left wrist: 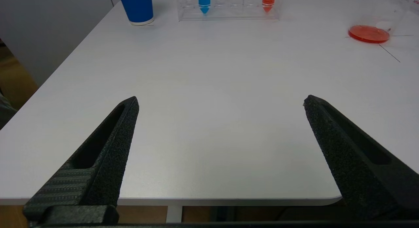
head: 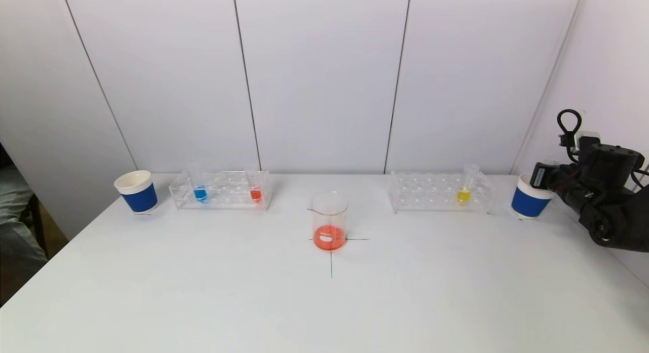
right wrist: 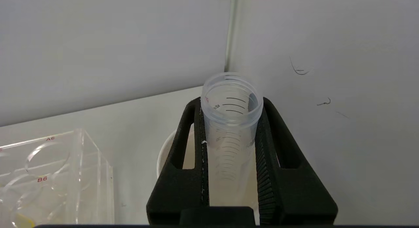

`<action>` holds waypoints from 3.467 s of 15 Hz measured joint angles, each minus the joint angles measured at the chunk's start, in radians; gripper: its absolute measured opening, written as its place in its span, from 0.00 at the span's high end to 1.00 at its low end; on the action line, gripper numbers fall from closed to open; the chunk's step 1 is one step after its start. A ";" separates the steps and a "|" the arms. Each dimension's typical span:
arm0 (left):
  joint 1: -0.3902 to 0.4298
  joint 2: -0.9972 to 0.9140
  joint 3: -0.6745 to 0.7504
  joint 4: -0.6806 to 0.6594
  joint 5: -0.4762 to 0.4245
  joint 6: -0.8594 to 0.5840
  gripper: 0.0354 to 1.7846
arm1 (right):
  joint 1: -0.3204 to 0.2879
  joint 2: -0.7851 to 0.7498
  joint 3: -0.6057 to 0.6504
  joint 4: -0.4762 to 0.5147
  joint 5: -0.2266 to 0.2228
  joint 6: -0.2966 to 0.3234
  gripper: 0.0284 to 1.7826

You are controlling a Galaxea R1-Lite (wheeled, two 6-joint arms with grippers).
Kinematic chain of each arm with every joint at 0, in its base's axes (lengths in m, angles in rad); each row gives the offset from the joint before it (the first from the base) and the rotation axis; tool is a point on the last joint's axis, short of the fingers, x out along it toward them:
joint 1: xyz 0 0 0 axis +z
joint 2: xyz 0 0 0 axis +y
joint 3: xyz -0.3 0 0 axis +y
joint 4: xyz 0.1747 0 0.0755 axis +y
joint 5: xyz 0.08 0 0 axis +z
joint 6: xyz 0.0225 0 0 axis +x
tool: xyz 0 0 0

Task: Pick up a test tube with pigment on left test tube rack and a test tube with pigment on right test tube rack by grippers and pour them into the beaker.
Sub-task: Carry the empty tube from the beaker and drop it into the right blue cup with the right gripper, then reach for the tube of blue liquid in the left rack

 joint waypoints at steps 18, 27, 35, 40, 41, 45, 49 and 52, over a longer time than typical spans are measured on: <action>0.000 0.000 0.000 0.000 0.000 0.000 0.01 | 0.010 0.004 0.018 -0.008 0.000 0.013 0.51; 0.000 0.000 0.000 0.000 0.000 0.000 0.01 | 0.010 -0.003 0.023 -0.008 0.000 0.013 0.01; 0.000 0.000 0.000 0.000 0.000 0.000 0.01 | 0.010 -0.099 0.076 0.000 0.038 0.014 0.01; 0.000 0.000 0.000 0.000 0.000 0.000 0.01 | 0.016 -0.275 0.160 0.011 0.061 0.018 0.01; 0.000 0.000 0.000 0.000 0.000 0.000 0.01 | 0.018 -0.310 0.178 0.011 0.066 0.023 0.01; 0.000 0.000 0.000 0.000 0.000 0.000 0.01 | 0.058 -0.476 0.242 0.033 0.079 0.041 0.01; 0.000 0.000 0.000 0.000 0.000 0.000 0.01 | 0.147 -0.644 0.299 0.084 0.074 0.071 0.01; 0.000 0.000 0.000 0.000 0.000 0.000 0.01 | 0.196 -0.755 0.347 0.110 0.071 0.075 0.01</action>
